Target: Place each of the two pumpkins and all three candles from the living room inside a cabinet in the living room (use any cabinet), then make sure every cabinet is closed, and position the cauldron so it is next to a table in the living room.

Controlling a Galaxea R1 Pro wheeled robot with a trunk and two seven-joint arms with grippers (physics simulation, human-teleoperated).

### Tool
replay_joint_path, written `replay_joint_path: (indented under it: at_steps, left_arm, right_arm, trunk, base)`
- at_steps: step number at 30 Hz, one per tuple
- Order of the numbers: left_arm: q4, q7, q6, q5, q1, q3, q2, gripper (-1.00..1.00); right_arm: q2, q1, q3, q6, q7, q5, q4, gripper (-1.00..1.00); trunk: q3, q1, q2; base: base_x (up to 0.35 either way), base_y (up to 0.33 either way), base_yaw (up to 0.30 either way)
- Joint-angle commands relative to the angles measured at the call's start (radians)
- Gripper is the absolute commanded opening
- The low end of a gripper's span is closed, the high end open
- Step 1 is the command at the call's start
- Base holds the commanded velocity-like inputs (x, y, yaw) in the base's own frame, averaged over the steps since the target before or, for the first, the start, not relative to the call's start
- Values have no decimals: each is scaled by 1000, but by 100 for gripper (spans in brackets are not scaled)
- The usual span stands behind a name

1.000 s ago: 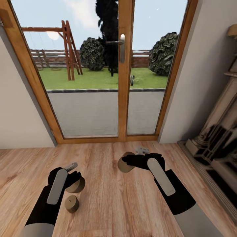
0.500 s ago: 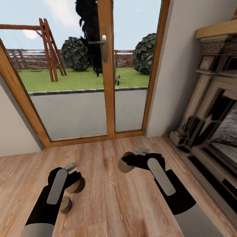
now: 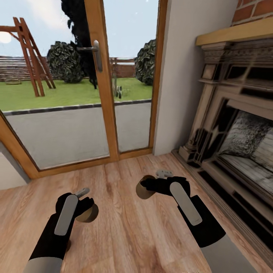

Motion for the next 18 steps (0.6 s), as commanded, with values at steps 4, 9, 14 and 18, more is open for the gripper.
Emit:
replay_joint_path:
  at_steps: [4,9,14,18]
  left_arm:
    - [-1,8,2,11,-1,2,-2,-100]
    - [1,8,2,11,-1,2,-3,-100]
    - [1,8,2,11,-1,2,-2,-100]
    - [1,8,2,11,-1,-7,-2,-100]
  right_arm:
    - [-1,-1,1,0,-10,-10,0,-100]
    - [-2,-1,1,0,-10,-10,0,-100]
    - [-1,-1,1,0,-10,-10,0,-100]
    - [0,-1,1,0,-10,-10,0,-100]
  trunk:
    - [12,-16,28]
    - [27,-35,63]
    - [43,-54,98]
    - [56,-69,126]
  base:
    - [0,0,-278]
    - [0,0,-278]
    - [0,0,-278]
    - [0,0,-278]
